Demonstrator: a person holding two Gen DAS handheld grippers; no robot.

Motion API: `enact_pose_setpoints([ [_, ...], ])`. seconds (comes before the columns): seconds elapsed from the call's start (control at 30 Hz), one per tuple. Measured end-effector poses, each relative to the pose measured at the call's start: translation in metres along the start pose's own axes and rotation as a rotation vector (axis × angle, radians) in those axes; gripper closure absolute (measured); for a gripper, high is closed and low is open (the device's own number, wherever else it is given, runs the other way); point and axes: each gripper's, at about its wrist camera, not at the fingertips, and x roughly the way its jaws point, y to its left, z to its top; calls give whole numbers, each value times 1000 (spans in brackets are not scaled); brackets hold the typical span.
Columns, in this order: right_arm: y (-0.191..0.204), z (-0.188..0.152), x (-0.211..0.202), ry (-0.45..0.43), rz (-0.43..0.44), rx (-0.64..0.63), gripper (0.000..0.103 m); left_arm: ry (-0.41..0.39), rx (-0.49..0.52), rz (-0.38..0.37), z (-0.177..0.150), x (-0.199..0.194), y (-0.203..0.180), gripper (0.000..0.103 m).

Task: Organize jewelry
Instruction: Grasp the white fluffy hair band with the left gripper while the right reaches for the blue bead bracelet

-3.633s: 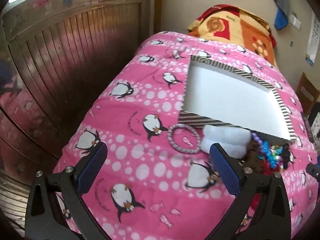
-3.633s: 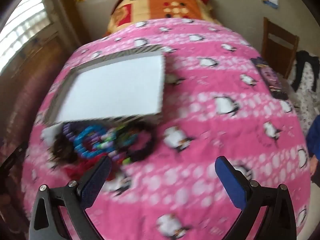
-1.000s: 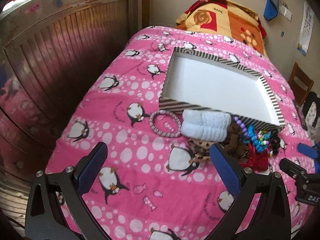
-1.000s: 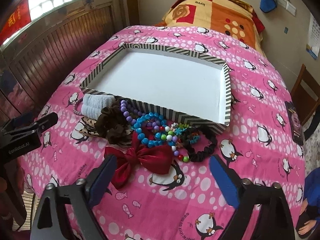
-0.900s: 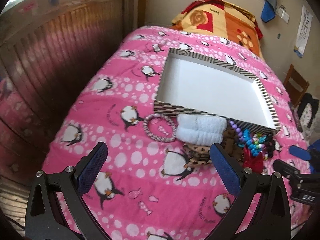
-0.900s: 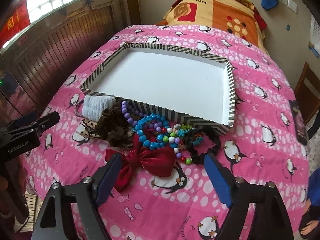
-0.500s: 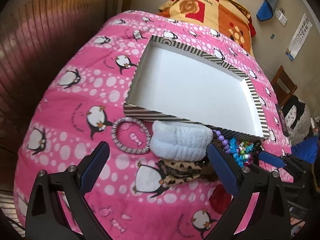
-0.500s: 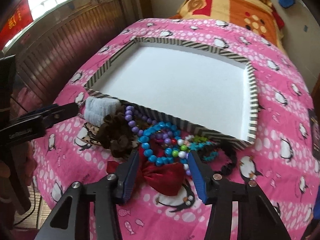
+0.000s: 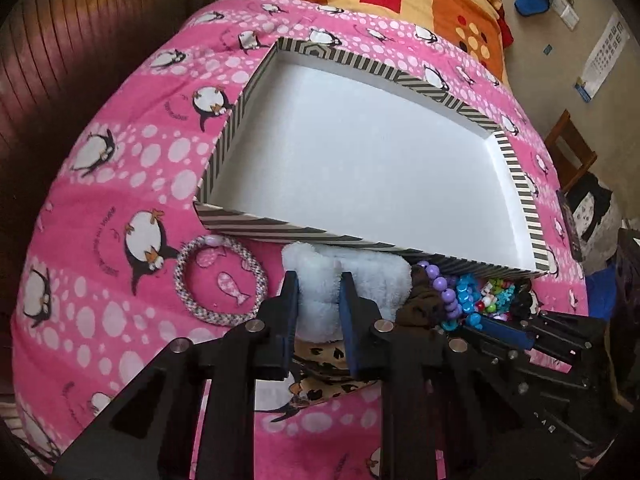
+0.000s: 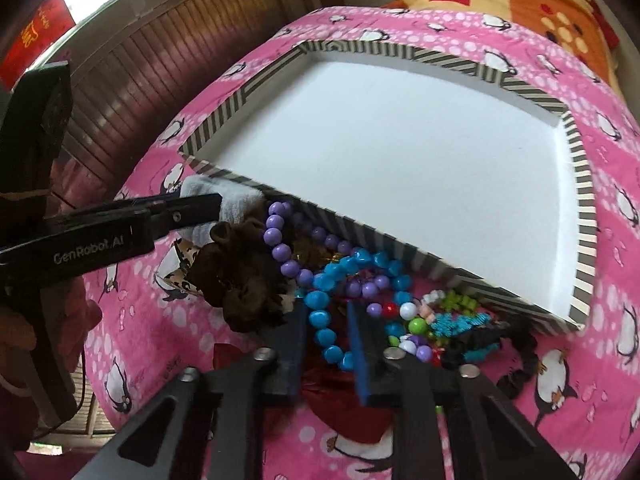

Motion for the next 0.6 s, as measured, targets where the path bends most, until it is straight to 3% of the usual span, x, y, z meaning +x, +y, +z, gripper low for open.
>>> enact_pose_setpoints([
  [0.13, -3, 3, -26, -58, 63, 36, 94, -12, 2, -54, 1, -19, 6, 88],
  [0.33, -6, 9, -65, -141, 132, 84, 94, -70, 29, -75, 6, -57, 4, 88],
  [0.6, -4, 32, -98, -240, 114, 97, 94, -157, 66, -59, 36, -94, 0, 88],
])
